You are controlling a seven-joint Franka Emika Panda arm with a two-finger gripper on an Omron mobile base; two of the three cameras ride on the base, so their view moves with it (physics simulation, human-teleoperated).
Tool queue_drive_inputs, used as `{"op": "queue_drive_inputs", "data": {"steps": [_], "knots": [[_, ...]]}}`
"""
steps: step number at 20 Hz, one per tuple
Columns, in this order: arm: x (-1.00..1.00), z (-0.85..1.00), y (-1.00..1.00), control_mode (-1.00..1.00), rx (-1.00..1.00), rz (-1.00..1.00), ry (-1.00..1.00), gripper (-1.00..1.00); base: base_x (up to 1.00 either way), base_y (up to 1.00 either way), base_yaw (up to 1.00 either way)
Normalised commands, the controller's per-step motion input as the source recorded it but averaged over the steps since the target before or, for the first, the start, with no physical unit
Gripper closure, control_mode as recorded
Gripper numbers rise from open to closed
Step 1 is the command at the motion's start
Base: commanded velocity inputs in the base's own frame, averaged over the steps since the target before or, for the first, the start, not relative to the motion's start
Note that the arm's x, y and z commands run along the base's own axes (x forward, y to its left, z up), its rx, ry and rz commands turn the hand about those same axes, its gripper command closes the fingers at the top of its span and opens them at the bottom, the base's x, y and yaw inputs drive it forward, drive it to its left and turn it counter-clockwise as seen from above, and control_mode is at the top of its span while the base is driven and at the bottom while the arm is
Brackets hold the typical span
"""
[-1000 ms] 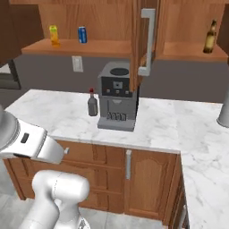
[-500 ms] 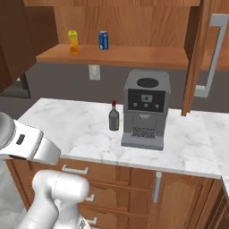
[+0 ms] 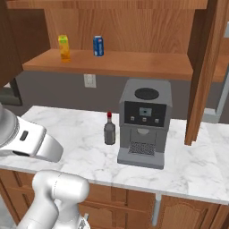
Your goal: Sort all alcoholic drinks to one cabinet, and non-alcoholic drinks to the other.
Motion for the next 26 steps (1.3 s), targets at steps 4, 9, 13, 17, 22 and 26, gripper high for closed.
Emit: {"op": "queue_drive_inputs", "data": {"steps": [4, 9, 13, 17, 22, 26], "knots": [[0.12, 0.0, 0.0, -1.0, 0.0, 0.0, 0.01, -1.0, 0.54, 0.0, 0.0], [0.54, 0.0, 0.17, -1.0, 0.0, -0.1, 0.0, -1.0, 0.0, 0.0, 0.0], [0.79, 0.0, 0.26, -1.0, 0.0, -0.24, 0.0, -1.0, 0.0, 0.0, 0.0], [0.59, -0.03, 0.3, -1.0, 0.0, -0.26, 0.0, -1.0, 0.0, 0.0, 0.0], [0.59, -0.02, 0.01, -1.0, 0.0, -0.18, 0.0, -1.0, 0.0, 0.0, 0.0], [0.57, -0.08, -0.23, -1.0, 0.04, -0.09, 0.0, -1.0, 0.0, 0.0, 0.0]]}}
